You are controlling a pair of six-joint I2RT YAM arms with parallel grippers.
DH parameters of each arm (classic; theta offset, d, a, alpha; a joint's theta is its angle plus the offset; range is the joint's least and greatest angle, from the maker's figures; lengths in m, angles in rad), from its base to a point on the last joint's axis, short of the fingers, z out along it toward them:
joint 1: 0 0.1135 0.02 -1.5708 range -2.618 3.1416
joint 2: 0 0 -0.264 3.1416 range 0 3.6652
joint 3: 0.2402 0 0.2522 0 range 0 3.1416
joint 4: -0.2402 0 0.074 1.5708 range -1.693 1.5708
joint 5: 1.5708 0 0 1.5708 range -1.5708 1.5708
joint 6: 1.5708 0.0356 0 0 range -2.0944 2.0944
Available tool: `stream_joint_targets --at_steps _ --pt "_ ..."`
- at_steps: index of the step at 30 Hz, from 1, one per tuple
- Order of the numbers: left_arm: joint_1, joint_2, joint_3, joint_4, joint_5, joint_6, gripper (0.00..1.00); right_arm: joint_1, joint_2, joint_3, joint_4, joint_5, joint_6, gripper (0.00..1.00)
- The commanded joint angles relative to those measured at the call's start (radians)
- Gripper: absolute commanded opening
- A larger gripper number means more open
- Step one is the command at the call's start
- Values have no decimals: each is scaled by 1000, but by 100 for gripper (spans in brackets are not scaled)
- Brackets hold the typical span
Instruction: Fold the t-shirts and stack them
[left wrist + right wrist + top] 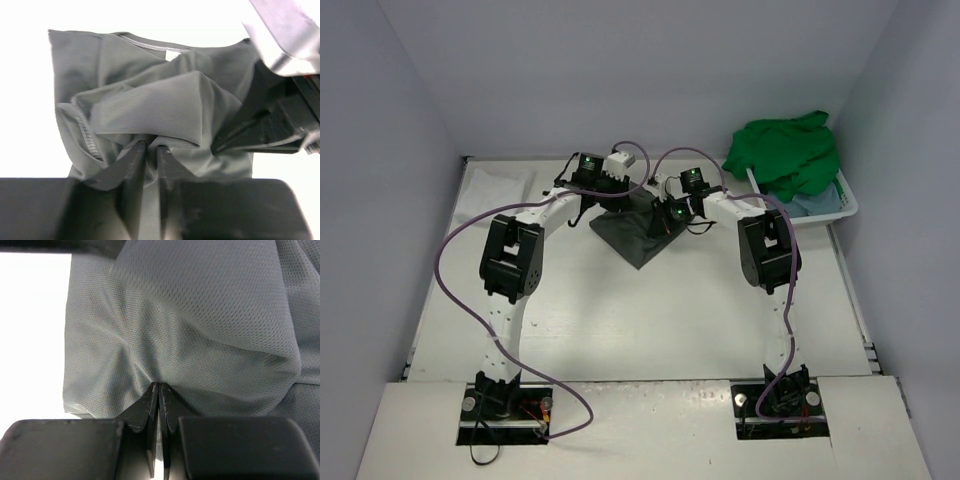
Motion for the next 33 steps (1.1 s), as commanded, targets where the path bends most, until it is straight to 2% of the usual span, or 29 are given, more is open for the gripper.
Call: stream_joint_targets --at_steps 1,12,19,21,28,30,33 --pt "-1 -37 61 77 -61 -12 7 -1 15 -15 -69 0 -7 0" --pt "1 37 111 84 -147 -52 2 -2 12 -21 -71 -11 -12 0" --pt "1 144 242 29 -136 -85 2 -4 12 -18 -75 -17 -7 0" --pt "3 220 353 -15 -135 -89 1 -5 11 -22 -77 -18 -8 0" --pt "3 249 427 -63 -136 -91 1 -5 25 -12 -80 -25 -7 0" --pt "3 231 421 -65 -136 -89 2 -5 26 -9 -81 -21 -8 0" --pt "3 185 386 -60 -145 -83 11 -7 18 -9 -84 -9 -8 1"
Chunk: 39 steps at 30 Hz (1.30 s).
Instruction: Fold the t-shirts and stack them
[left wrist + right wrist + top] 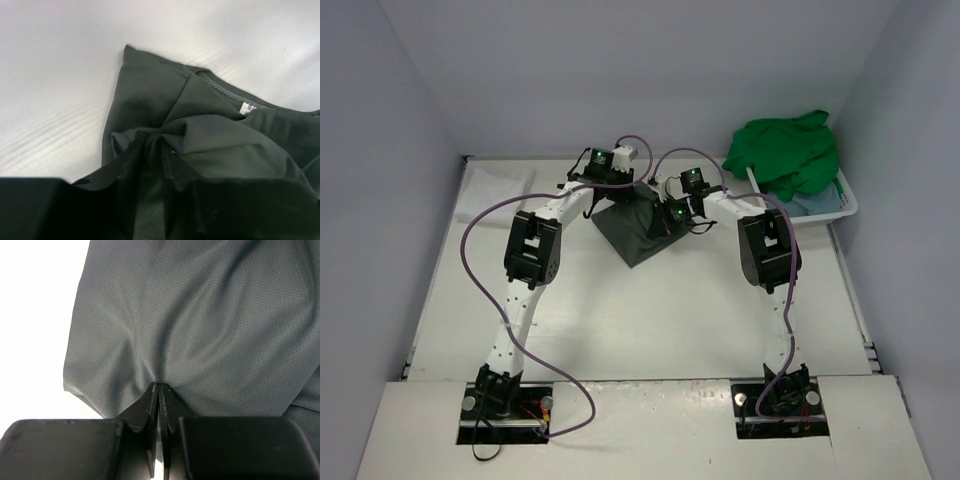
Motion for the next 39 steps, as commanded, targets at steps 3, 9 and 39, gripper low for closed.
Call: stream_joint_targets --at_steps 3,9,39 --pt "3 -181 -49 33 -41 10 25 -8 2 -6 -78 31 -14 10" --pt "3 -385 -262 86 -65 56 31 -25 -48 20 -95 60 -14 35" --pt "1 -518 -615 160 12 122 20 -24 -41 232 -176 179 -50 12"
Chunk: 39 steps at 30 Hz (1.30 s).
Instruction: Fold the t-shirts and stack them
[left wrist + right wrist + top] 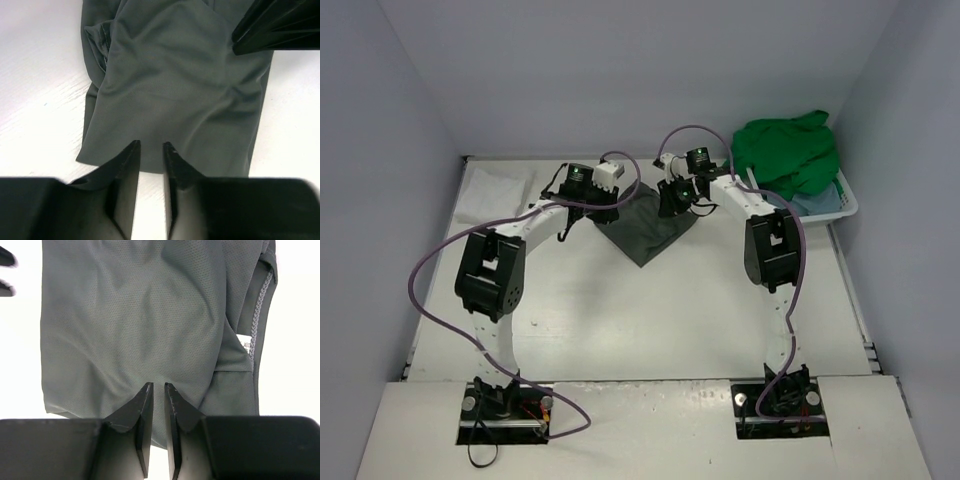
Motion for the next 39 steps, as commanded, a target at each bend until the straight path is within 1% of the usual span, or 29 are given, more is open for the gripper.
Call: stream_joint_targets --at_steps 1,5,9,14,16,22,26,29,33,36,39 --pt "1 36 50 60 24 9 16 10 -32 29 -3 -22 10 11" --pt "1 99 95 57 29 12 9 14 -29 14 -6 -37 15 11" --pt "1 165 139 46 32 7 4 20 -36 -20 -9 -36 10 11" --pt "1 200 176 34 41 -3 3 23 -36 -39 -30 -18 30 10" --pt "1 200 175 32 44 -8 3 29 -27 -34 -44 21 41 8" --pt "3 162 130 6 62 -2 3 39 25 33 -63 134 39 8" --pt "1 128 107 -21 76 6 3 39 71 95 -67 165 39 8" --pt "1 111 96 -55 107 10 3 39 120 158 -80 182 42 8" --pt "1 99 81 -112 189 32 2 42 180 233 -89 187 47 8" --pt "-3 102 72 -185 251 67 2 43 210 273 -89 180 51 8" --pt "-5 101 50 -219 323 78 2 56 224 285 -90 157 45 8"
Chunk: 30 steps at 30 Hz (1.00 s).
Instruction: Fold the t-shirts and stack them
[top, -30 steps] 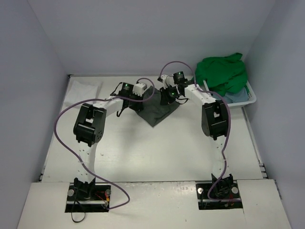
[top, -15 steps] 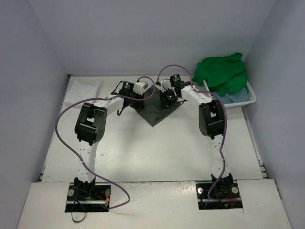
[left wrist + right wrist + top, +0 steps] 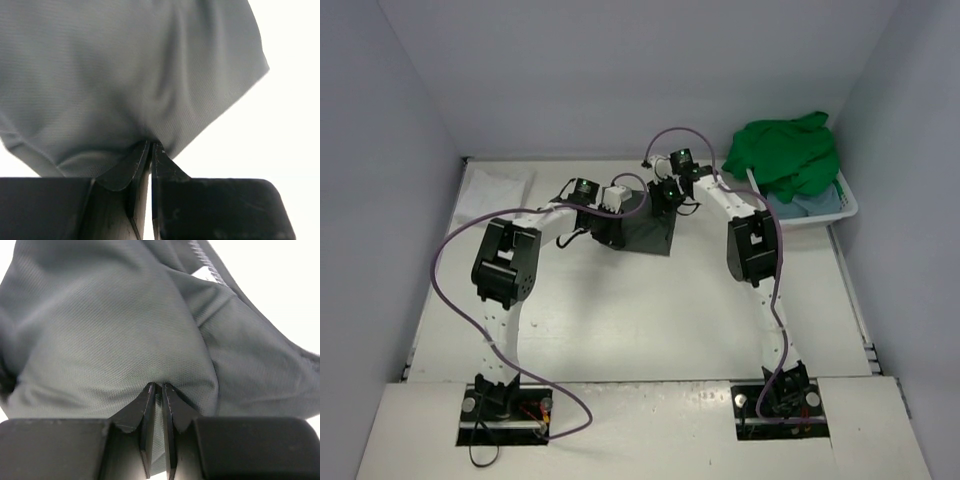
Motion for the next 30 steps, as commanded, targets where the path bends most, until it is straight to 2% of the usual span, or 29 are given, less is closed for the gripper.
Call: stream_joint_targets --at_steps 1,6,13,26,30 --pt "-6 -76 -15 -100 130 43 2 23 24 27 -21 11 -7 9" --pt "-35 -69 -27 -149 269 55 2 59 26 12 -21 -15 -36 11" --pt "-62 -93 -11 -187 335 65 2 77 -8 -17 -21 -10 -39 19" --pt "-22 -337 80 -287 208 120 2 79 -152 -89 -1 30 -16 26" --pt "46 -383 78 -266 161 103 2 80 -180 -82 9 17 -10 29"
